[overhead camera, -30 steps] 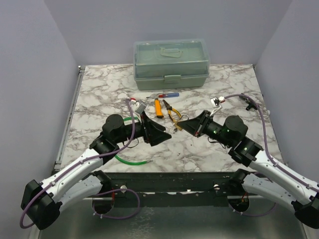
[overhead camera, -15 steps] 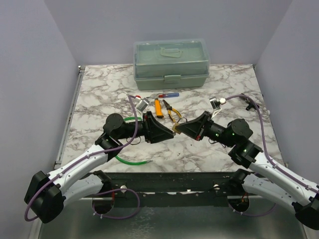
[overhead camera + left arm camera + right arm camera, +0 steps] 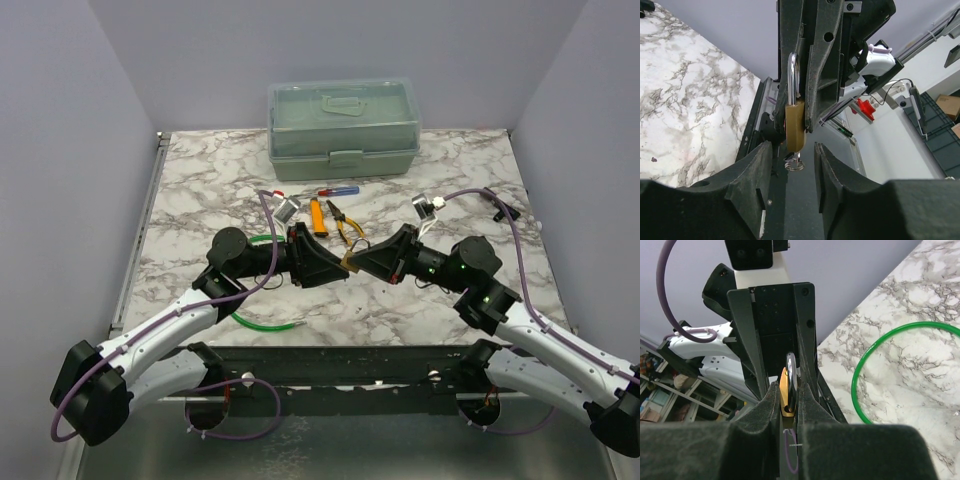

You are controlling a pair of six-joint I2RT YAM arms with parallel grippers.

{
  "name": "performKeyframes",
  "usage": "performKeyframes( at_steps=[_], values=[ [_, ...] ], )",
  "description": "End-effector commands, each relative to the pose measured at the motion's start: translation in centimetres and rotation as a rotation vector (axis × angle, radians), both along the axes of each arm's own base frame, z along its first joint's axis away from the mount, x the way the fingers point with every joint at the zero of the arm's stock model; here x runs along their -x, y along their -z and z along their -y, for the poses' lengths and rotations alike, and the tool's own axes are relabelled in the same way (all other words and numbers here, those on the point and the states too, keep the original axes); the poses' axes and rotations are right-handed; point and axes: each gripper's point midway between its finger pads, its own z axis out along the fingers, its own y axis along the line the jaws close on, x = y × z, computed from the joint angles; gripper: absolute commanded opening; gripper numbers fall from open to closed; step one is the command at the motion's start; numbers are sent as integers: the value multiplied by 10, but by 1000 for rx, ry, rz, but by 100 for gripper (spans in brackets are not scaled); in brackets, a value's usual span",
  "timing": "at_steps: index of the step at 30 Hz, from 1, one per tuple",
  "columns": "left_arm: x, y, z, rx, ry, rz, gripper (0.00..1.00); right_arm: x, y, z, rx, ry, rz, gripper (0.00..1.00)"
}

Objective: Unlock with the key

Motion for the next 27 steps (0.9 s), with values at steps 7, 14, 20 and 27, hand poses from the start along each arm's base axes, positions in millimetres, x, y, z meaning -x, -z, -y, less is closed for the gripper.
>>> performKeyframes(
  at_steps=[7, 14, 20, 27],
  values=[
    [-3, -18, 1, 38, 4, 44, 38, 14, -11, -4, -34, -81, 68, 1],
    [-7, -18, 2, 44, -14, 34, 33, 24, -11, -6, -40, -137, 98, 1],
    [-11, -14, 4, 40, -28, 21, 0, 26, -10, -7, -37, -158, 101, 1],
    [-14, -6, 0, 34, -68, 23, 0, 18, -13, -3, -3, -97, 78, 45]
  ],
)
